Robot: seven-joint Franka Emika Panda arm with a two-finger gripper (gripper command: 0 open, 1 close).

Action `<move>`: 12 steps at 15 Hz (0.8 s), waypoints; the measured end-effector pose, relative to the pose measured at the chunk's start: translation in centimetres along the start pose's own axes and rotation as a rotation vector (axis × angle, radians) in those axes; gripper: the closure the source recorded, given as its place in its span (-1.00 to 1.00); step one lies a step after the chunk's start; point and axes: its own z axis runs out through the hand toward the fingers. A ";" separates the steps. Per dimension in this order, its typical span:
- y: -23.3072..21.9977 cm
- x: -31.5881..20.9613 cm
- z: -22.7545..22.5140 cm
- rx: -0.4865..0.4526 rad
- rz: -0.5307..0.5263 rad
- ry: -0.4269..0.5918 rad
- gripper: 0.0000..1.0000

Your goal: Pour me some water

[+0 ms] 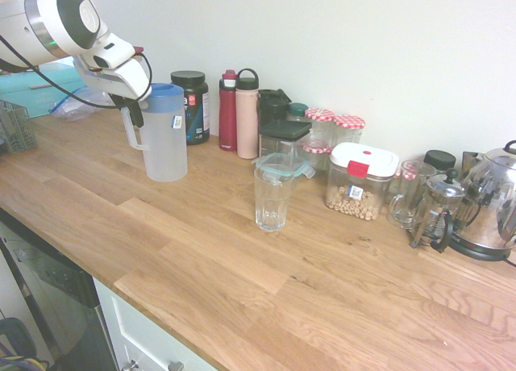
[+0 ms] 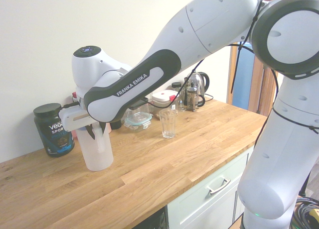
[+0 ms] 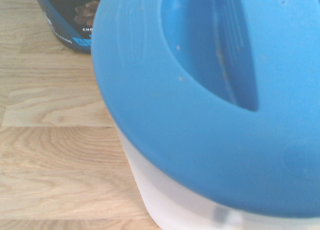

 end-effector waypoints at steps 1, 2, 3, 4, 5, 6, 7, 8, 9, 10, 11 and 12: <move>0.0 0.0 0.0 0.000 -0.002 0.000 1.00; 0.0 -0.1 0.0 0.000 -0.004 0.000 1.00; 0.1 -0.2 0.0 -0.001 -0.005 0.000 1.00; 0.2 -0.3 -0.1 -0.002 -0.007 0.001 1.00; 0.6 -0.5 -0.3 -0.003 -0.008 0.001 1.00; 1.0 -0.7 -0.7 0.000 -0.010 0.001 1.00; 1.6 -1.1 -1.5 0.007 -0.015 0.002 1.00; 2.5 -1.5 -2.6 0.015 -0.024 0.006 1.00; 3.3 -2.0 -4.1 0.026 -0.033 0.011 1.00; 4.3 -2.2 -5.7 0.039 -0.044 0.022 1.00; 5.5 -2.3 -7.2 0.050 -0.055 0.030 1.00; 7.0 -2.0 -8.8 0.051 -0.073 0.025 1.00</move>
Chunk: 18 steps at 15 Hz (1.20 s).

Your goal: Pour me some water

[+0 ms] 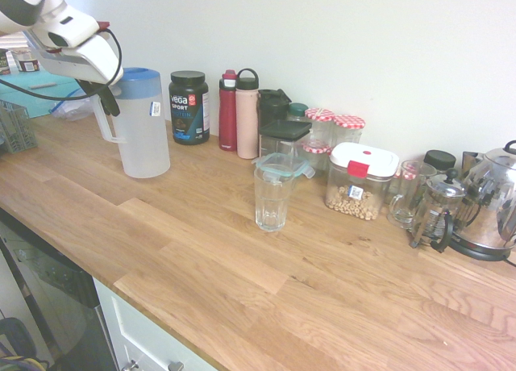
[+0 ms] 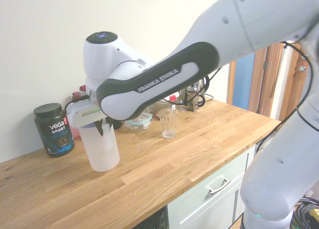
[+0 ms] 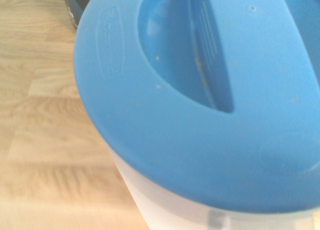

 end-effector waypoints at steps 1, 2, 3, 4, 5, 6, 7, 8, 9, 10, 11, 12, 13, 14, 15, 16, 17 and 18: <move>1.6 0.5 -1.4 -0.007 -0.021 -0.012 1.00; 3.5 1.4 -2.7 -0.024 -0.042 -0.023 1.00; 5.6 2.5 -3.8 -0.045 -0.061 -0.035 1.00; 8.0 3.6 -4.6 -0.066 -0.093 -0.056 1.00; 10.5 4.4 -5.2 -0.078 -0.142 -0.093 1.00; 12.7 5.1 -5.7 -0.075 -0.184 -0.133 1.00; 14.7 5.6 -6.3 -0.062 -0.207 -0.172 1.00; 16.6 6.3 -7.0 -0.045 -0.221 -0.200 1.00; 18.6 7.1 -7.6 -0.040 -0.225 -0.215 1.00; 20.4 7.9 -7.9 -0.039 -0.223 -0.227 1.00; 22.2 8.8 -8.2 -0.033 -0.215 -0.242 1.00; 24.0 9.6 -8.4 -0.031 -0.209 -0.255 1.00; 25.7 10.4 -8.7 -0.034 -0.206 -0.262 1.00; 27.5 11.2 -8.7 -0.034 -0.217 -0.271 1.00; 29.4 12.2 -8.6 -0.037 -0.263 -0.276 1.00; 31.1 13.1 -8.2 -0.041 -0.324 -0.276 1.00; 33.0 14.1 -7.9 -0.029 -0.376 -0.274 1.00; 35.2 15.3 -7.6 -0.011 -0.423 -0.256 1.00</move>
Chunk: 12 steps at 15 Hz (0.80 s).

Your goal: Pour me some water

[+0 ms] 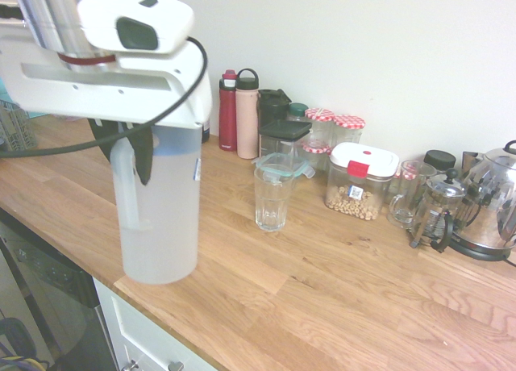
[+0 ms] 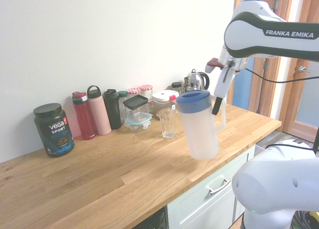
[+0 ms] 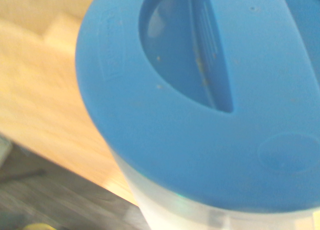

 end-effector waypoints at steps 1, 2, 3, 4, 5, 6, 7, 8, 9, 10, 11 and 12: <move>2.4 0.3 0.1 0.013 -0.041 0.025 1.00; 4.7 0.6 0.4 0.030 -0.072 0.041 1.00; 6.8 1.2 0.6 0.043 -0.094 0.049 1.00; 8.3 2.0 0.9 0.050 -0.115 0.048 1.00; 9.4 3.2 0.9 0.050 -0.139 0.038 1.00; 10.0 4.6 0.7 0.044 -0.157 0.024 1.00; 10.4 6.2 0.5 0.035 -0.172 0.011 1.00; 10.6 7.8 0.4 0.021 -0.187 0.000 1.00; 10.7 9.3 0.3 0.008 -0.203 -0.009 1.00; 10.6 10.7 0.4 -0.008 -0.226 -0.022 1.00; 10.1 12.3 0.5 -0.033 -0.252 -0.035 1.00; 9.4 13.8 0.6 -0.060 -0.277 -0.050 1.00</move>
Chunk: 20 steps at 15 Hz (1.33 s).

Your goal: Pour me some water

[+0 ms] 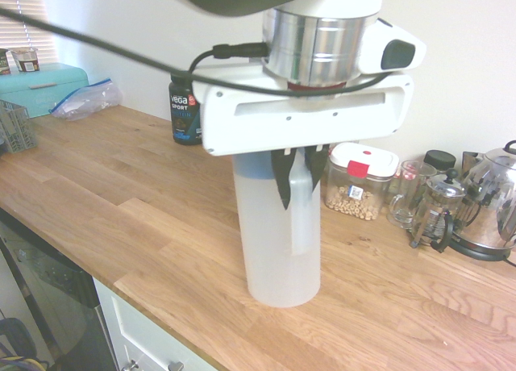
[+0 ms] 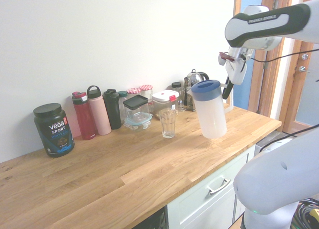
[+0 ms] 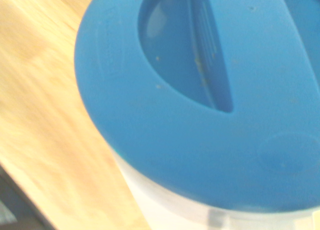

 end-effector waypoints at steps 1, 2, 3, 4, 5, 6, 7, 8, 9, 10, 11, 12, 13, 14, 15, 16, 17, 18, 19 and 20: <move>-0.5 1.7 -0.1 -0.027 -0.020 -0.018 1.00; -1.2 3.4 -0.3 -0.055 -0.039 -0.031 1.00; -1.9 4.8 -0.8 -0.086 -0.059 -0.039 1.00; -2.7 5.9 -1.5 -0.122 -0.080 -0.046 1.00; -3.3 6.7 -2.1 -0.163 -0.100 -0.053 1.00; -3.8 7.3 -2.6 -0.204 -0.120 -0.061 1.00; -4.3 7.7 -2.9 -0.246 -0.138 -0.074 1.00; -5.1 8.1 -2.9 -0.287 -0.154 -0.089 1.00; -5.8 8.6 -2.6 -0.319 -0.167 -0.104 1.00; -6.7 9.2 -2.2 -0.349 -0.179 -0.120 1.00; -7.5 9.9 -1.5 -0.376 -0.188 -0.138 1.00; -8.1 10.5 -0.7 -0.402 -0.197 -0.159 1.00; -8.8 11.0 0.1 -0.430 -0.207 -0.180 1.00; -9.3 11.6 1.0 -0.457 -0.216 -0.203 1.00; -9.6 12.0 1.8 -0.483 -0.221 -0.224 1.00; -9.8 12.4 2.4 -0.508 -0.225 -0.240 1.00; -10.0 12.7 2.9 -0.532 -0.227 -0.255 1.00; -10.0 13.0 3.2 -0.553 -0.224 -0.267 1.00; -10.1 13.3 3.6 -0.568 -0.223 -0.279 1.00; -10.1 13.7 4.0 -0.577 -0.224 -0.289 1.00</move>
